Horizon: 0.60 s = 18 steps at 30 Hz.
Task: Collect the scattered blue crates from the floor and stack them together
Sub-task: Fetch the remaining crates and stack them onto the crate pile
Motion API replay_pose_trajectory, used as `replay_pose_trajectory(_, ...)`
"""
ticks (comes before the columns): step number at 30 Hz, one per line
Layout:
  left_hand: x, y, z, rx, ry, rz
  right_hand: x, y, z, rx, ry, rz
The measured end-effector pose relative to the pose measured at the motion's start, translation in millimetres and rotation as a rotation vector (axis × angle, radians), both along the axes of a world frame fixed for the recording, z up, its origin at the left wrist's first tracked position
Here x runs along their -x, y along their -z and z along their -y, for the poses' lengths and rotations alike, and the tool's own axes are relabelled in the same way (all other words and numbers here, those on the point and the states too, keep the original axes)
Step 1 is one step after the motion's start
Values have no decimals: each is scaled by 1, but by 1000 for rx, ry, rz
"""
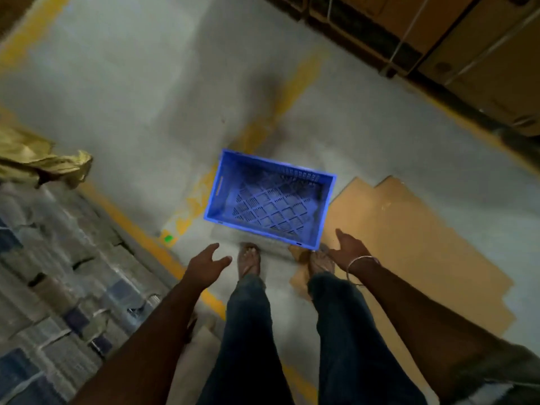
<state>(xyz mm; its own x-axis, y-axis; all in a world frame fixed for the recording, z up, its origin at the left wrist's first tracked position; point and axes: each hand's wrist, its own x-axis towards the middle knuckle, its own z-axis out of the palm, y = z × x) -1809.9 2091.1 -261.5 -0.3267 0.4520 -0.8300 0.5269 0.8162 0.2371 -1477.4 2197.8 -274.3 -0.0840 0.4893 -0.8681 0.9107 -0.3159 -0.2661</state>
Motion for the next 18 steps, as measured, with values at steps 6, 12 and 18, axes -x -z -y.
replay_pose_trajectory(6,65,113,-79,-39,56,-58,25,112,-22,22,185,70)
replay_pose_trajectory(12,117,249,-129,-19,-72,-90,34,239,-17,87,334,111)
replay_pose_trajectory(18,152,368,-149,-31,-263,-14,30,343,-24,-84,579,103)
